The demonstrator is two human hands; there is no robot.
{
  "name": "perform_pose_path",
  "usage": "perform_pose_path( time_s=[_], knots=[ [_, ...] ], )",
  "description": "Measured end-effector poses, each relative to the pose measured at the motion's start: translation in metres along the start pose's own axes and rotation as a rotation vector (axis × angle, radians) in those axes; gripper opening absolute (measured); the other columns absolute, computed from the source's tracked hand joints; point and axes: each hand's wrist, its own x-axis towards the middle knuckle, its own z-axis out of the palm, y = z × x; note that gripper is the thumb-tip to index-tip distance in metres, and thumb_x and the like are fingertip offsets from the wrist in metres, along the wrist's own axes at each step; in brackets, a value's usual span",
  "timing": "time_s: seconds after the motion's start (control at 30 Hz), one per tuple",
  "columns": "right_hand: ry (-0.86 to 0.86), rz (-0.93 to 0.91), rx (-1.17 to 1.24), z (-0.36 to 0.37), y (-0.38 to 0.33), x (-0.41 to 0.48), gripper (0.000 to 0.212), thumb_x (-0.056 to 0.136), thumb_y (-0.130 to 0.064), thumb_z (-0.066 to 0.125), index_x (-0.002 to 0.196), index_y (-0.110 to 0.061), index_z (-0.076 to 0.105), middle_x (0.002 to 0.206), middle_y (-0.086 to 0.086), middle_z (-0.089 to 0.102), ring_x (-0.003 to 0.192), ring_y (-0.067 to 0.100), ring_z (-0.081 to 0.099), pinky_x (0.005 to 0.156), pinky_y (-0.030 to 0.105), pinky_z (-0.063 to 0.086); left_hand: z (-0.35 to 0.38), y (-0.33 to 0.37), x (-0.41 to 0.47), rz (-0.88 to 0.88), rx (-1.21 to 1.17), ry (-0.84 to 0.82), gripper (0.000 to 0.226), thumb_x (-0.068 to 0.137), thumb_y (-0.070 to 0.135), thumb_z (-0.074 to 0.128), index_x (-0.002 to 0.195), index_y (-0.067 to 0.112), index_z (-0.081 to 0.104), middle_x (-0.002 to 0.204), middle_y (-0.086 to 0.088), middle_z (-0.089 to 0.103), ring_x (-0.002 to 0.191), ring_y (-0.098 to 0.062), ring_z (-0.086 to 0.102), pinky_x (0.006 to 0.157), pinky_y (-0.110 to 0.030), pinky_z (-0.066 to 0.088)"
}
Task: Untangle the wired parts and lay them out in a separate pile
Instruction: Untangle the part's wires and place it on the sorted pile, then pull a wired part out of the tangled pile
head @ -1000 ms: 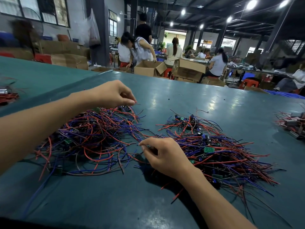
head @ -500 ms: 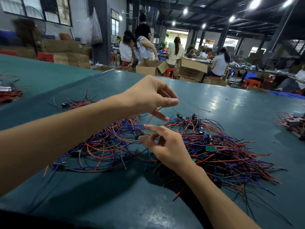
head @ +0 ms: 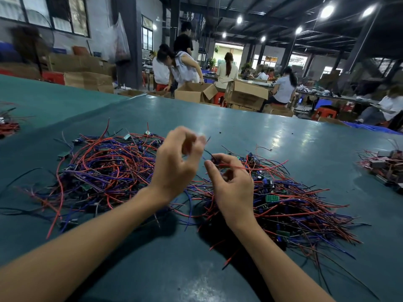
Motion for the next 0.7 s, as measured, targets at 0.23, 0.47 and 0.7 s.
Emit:
perform_pose_path(
  time_s=[0.23,0.47,0.7],
  knots=[
    [0.066,-0.147,0.024,0.002,0.005,-0.002,0.014,0.091,-0.025,0.076,0.103,-0.025,0.068,0.098,-0.008,0.067,0.088,0.013,0.065,0.073,0.017,0.046,0.013,-0.011,-0.028,-0.596,-0.506,-0.291,0.037,0.099,0.036,0.057,0.07,0.019,0.071,0.071,-0.002,0.067,0.058,-0.006,0.058,0.048,-0.02,0.04],
    [-0.034,-0.254,0.085,-0.001,0.009,-0.001,0.018,0.092,-0.019,0.075,0.108,-0.027,0.077,0.098,-0.006,0.068,0.082,0.013,0.068,0.07,0.038,0.056,0.005,-0.013,-0.018,-0.968,-1.045,-0.401,0.013,0.079,0.011,0.07,0.086,0.017,0.08,0.092,-0.004,0.071,0.081,-0.014,0.064,0.071,-0.029,0.046],
    [-0.337,-0.375,-0.124,-0.006,0.015,0.001,0.029,0.087,0.007,0.067,0.108,-0.011,0.076,0.115,0.005,0.063,0.112,0.008,0.061,0.096,0.022,0.047,-0.003,-0.023,-0.01,-1.043,-1.097,-0.265,0.018,0.095,0.021,0.06,0.098,0.01,0.074,0.082,-0.002,0.067,0.066,-0.013,0.064,0.065,-0.031,0.055]
  ],
)
